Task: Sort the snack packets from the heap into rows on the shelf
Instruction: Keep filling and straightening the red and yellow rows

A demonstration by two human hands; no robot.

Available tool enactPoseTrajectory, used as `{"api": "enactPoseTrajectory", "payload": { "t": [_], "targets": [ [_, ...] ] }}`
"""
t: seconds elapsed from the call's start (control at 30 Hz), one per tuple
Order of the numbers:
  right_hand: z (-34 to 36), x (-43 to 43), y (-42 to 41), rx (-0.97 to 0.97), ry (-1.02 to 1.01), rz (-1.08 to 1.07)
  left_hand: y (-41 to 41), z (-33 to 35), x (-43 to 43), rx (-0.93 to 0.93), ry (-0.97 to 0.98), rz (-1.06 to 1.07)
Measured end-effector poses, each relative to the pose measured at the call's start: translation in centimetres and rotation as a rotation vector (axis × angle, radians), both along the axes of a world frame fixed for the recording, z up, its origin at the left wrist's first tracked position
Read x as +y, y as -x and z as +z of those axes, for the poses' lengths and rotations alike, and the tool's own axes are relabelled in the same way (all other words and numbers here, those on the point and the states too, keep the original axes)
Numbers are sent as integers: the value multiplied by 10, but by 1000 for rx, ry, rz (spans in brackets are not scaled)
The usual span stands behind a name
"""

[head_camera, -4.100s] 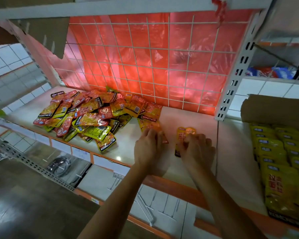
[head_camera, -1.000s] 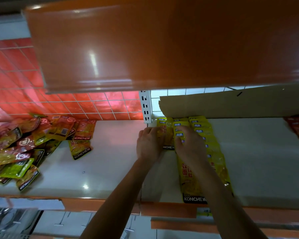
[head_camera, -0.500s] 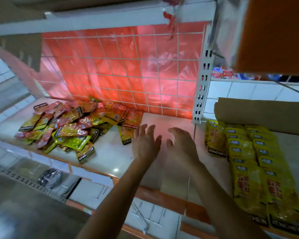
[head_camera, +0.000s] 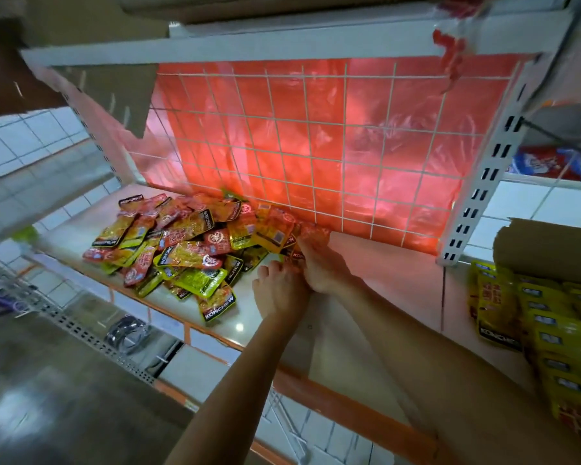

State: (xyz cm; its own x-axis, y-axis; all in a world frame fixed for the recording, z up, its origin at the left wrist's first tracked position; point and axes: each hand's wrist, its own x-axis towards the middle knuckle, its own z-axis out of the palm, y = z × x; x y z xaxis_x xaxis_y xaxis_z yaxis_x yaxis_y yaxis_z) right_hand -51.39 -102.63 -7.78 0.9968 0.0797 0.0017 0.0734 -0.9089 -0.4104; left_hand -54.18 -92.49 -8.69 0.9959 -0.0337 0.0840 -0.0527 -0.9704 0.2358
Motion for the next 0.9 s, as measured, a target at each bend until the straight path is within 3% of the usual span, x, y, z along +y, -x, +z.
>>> {"api": "enactPoseTrajectory", "payload": {
  "t": [0.3, 0.5, 0.8, 0.9],
  "targets": [
    [-15, -11, 15, -86, 147, -292, 4, 6, 3, 34, 11, -73],
    [-18, -23, 32, -91, 134, -342, 16, 4, -5, -3, 15, -66],
    [-6, -38, 55, 37, 215, -321, 29, 8, -12, 53, 355, -65],
    [-10, -39, 68, -25, 198, -369, 32, 4, -13, 43, 431, -75]
  ]
}}
